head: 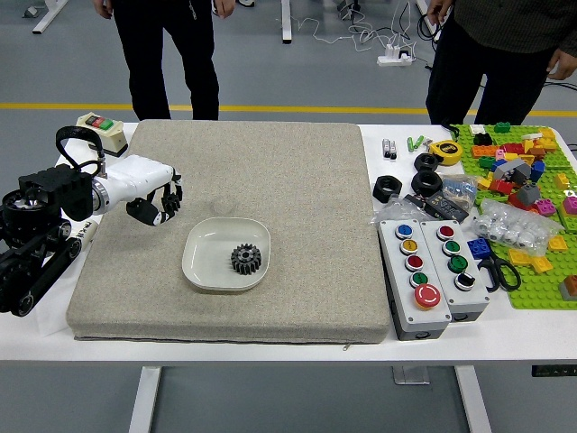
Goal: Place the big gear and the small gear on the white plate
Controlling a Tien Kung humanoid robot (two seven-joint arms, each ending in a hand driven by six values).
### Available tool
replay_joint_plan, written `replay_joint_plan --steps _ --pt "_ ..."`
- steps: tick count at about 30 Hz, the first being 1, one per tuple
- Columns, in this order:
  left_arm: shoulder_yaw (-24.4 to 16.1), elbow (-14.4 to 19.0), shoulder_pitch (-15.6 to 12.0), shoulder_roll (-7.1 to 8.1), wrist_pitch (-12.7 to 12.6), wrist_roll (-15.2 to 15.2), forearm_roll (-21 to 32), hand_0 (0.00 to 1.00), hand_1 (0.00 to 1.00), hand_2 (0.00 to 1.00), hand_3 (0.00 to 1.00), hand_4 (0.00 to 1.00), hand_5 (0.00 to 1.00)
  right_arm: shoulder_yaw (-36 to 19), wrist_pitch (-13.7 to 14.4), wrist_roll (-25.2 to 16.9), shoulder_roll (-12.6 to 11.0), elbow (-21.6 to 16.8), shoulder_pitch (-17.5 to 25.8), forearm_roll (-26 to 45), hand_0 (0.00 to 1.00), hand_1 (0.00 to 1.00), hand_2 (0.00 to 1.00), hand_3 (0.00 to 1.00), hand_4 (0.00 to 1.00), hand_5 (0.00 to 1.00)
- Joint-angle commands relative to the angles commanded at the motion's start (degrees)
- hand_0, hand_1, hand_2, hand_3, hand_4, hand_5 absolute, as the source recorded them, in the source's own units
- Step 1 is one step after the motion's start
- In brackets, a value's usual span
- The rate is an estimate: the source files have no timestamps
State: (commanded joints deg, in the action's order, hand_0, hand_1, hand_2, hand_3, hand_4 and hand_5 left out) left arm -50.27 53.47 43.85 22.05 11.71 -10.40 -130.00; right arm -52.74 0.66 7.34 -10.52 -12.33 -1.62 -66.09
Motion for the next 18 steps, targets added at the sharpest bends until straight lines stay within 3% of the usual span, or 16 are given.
replay_joint_plan --steps 8,14,18 --pt "3.3 8.9 -1.9 0.83 1.7 1.1 0.0 0.251 0.373 0.445 0.511 0.457 0.002 -0.4 0.0 0.0 0.0 0.0 0.0 -0.3 0.762 0.789 0.839 0.821 0.998 0.802" --pt "5.0 12.1 -2.9 1.1 1.9 1.3 0.0 0.253 0.382 0.454 0.523 0.488 0.002 -0.4 0.0 0.0 0.0 0.0 0.0 -0.3 0.762 0.788 0.84 0.821 0.998 0.801" --pt "6.2 12.4 -3.1 1.16 2.0 1.3 0.0 0.253 0.383 0.455 0.522 0.483 0.002 -0.5 0.0 0.0 0.0 0.0 0.0 -0.4 0.761 0.787 0.839 0.821 0.998 0.8"
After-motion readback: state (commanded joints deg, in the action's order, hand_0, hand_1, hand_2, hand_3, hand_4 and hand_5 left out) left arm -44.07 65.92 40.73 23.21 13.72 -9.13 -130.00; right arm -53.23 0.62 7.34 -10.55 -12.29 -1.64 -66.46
